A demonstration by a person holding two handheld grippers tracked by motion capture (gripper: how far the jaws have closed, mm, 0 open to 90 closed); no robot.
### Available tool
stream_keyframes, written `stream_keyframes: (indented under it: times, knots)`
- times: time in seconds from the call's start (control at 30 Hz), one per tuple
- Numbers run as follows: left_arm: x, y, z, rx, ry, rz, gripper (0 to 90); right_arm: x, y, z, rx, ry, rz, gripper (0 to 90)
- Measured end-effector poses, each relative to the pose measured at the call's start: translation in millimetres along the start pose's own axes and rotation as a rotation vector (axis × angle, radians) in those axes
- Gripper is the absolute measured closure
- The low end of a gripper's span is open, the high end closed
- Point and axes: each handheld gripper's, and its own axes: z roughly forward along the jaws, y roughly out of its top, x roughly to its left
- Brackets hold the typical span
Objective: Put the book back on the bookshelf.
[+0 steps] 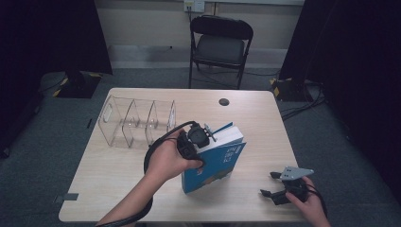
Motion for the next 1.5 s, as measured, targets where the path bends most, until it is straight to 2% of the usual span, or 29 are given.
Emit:
stream_keyframes:
  times: [0.03,0.17,0.23,0.27,0.37,0.43,0.47,0.6,0.63,1.07,1.47,1.5]
  knots:
    - [-1.5,0.2,-1.3,0.000,0.012,-0.016,61.6,0.0,0.0,-0.1,0.001,0.001,0.001,16.4]
    - [0.2,-1.2,-7.1,0.000,0.015,-0.029,61.7,0.0,0.0,0.0,0.000,0.000,0.000,16.4]
    - [2.8,-3.2,-10.7,-0.003,0.006,-0.030,61.7,0.1,0.0,-0.1,0.001,0.000,0.002,16.4]
    - [3.6,-4.8,-12.8,-0.012,-0.009,-0.045,61.7,0.0,0.0,-0.1,0.001,0.001,0.001,16.4]
    - [5.6,-8.2,-17.9,-0.022,-0.008,-0.065,61.7,0.1,0.0,-0.1,0.001,0.000,0.001,16.4]
    - [7.2,-10.4,-21.6,-0.020,-0.006,-0.057,61.7,0.1,0.0,-0.1,0.001,0.001,0.001,16.4]
    - [7.9,-11.8,-23.4,-0.020,-0.008,-0.070,61.7,0.1,0.0,-0.1,0.001,0.000,0.001,16.4]
    - [11.0,-18.3,-28.0,-0.026,-0.007,-0.090,61.7,0.2,-0.2,-0.2,0.001,0.000,0.001,16.4]
    - [11.7,-19.7,-29.4,-0.023,0.001,-0.082,61.7,0.2,-0.2,-0.2,0.000,0.000,0.000,16.4]
    - [26.1,-44.5,-46.9,-0.033,0.014,-0.163,61.7,0.2,-0.2,-0.2,0.000,0.000,-0.001,16.4]
    - [33.5,-57.6,-55.2,-0.026,0.017,-0.189,61.8,0.2,-0.2,-0.2,0.000,0.000,-0.001,16.4]
    - [34.3,-59.4,-55.6,-0.031,0.013,-0.200,61.8,0.2,-0.2,-0.2,0.000,0.000,0.000,16.4]
